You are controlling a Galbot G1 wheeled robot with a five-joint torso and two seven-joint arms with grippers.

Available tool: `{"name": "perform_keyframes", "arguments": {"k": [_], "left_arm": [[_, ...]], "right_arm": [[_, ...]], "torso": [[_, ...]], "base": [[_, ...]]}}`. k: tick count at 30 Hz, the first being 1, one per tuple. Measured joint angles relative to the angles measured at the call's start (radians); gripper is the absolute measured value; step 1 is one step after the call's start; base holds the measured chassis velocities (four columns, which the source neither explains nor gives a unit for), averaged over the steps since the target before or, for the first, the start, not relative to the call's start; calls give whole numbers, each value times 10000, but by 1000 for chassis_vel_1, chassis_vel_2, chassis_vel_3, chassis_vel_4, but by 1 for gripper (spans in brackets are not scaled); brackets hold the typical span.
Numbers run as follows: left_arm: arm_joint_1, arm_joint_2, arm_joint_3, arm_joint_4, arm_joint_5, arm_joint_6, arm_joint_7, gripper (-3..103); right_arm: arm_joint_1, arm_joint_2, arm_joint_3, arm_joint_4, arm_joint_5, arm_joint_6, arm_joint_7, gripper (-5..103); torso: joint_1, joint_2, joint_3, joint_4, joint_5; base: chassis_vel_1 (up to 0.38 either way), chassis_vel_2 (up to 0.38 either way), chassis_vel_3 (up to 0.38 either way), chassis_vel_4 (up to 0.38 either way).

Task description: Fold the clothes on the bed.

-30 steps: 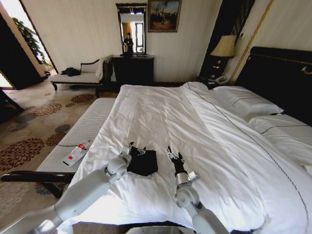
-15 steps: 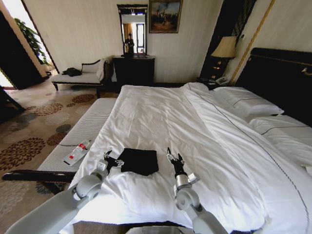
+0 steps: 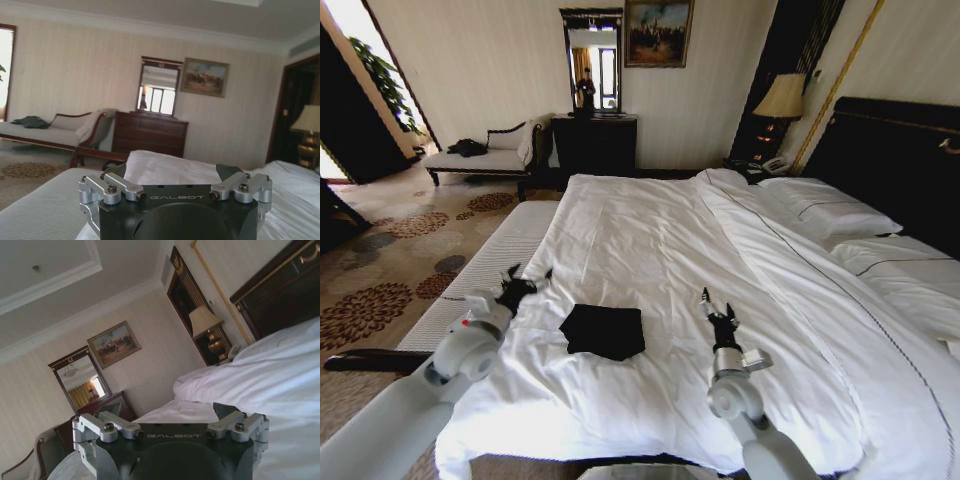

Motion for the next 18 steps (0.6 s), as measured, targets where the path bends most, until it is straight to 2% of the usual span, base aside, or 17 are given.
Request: {"name": "perform_keyframes", "arguments": {"k": [1,2,5,7,8,11,15,18], "left_arm": [[438,-432,-161,-91,504,-69,-16,100],[438,-432,-161,-91,504,-69,-16,100],[1946,-1510,-204,-383,2192,-522,356,100],[2556,-1946,88,-663,3027,-838,683,100],[2556,-1946,88,-663,3027,-838,683,100],[2922,-2457,507,-876,3964,-1459,1059,100],[3166,-2715,603,-927,4221,-1869,1302,100],[3209,-2740,622,-935,4242,-1934,1347,100]], "right_arm": [[-312,-11,226,274,-424,-93,93,100],[-312,-11,226,274,-424,-93,93,100],[-1513,61,801,966,-2041,-201,179,100],[-2217,190,1080,1240,-3473,-124,149,100],[-2217,190,1080,1240,-3473,-124,149,100],[-2837,352,1371,1510,-5088,253,-331,100],[-2995,409,1468,1656,-5389,305,-566,100],[-3000,415,1470,1665,-5396,314,-600,100]], "torso": [[0,0,0,1,-1],[0,0,0,1,-1],[-1,0,-1,10,-4],[-3,1,-1,1,1],[-3,1,-1,1,1],[-4,1,-1,-2,0],[-2,0,1,5,-1],[-1,0,0,3,0]], "base": [[0,0,0,0],[0,0,0,0],[0,0,0,0],[0,0,0,0],[0,0,0,0],[0,0,0,0],[0,0,0,0],[0,0,0,0]]}}
